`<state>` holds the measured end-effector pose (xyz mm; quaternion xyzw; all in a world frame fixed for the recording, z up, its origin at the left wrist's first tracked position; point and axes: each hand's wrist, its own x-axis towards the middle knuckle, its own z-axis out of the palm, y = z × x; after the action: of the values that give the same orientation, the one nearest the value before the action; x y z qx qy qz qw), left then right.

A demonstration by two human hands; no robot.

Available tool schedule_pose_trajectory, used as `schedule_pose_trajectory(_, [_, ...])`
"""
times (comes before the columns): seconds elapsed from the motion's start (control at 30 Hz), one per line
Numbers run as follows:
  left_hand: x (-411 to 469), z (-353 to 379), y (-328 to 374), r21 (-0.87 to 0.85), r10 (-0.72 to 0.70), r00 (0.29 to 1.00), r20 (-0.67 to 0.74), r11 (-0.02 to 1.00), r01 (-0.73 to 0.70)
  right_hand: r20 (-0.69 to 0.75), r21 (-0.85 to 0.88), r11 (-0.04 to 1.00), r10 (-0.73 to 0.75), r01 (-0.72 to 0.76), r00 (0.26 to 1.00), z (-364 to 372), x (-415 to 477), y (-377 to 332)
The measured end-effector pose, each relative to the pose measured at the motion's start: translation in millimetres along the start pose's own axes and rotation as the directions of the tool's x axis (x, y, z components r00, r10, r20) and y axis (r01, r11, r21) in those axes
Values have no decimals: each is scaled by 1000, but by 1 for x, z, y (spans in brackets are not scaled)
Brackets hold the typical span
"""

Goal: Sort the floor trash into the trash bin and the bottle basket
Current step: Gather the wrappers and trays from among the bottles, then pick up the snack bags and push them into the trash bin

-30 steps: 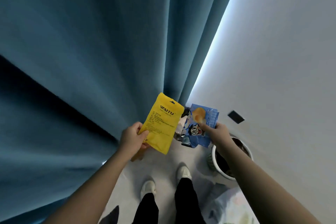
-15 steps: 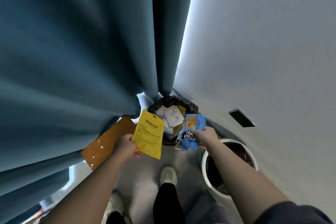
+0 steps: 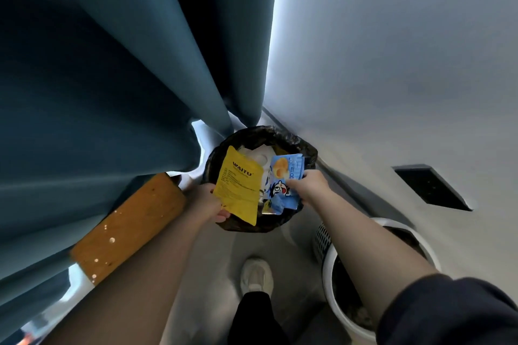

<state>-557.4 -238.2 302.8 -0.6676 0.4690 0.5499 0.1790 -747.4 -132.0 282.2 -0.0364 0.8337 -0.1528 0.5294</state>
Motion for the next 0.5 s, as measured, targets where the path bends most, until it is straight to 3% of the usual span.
schedule_pose_trajectory(0.07, [3, -1, -5, 90, -11, 1000, -21, 996, 13, -4, -76, 997, 19, -19, 1000, 0, 1, 2])
schedule_pose_trajectory(0.17, [-10, -14, -17, 355, 77, 996, -39, 933, -58, -93, -322, 947, -13, -18, 996, -2, -16, 5])
schedule_pose_trajectory(0.3, [-49, -37, -37, 599, 196, 979, -49, 790, -128, -149, -670, 734, -283, 114, 947, -3, -63, 5])
schedule_pose_trajectory(0.4, [-90, -59, -47, 720, 281, 959, -40, 673, -168, -67, -786, 590, -382, 188, 922, -6, -105, -3])
schedule_pose_trajectory(0.5, [-131, -80, -56, 762, 353, 932, -84, 625, -168, -15, -859, 460, -464, 227, 886, -5, -148, -8])
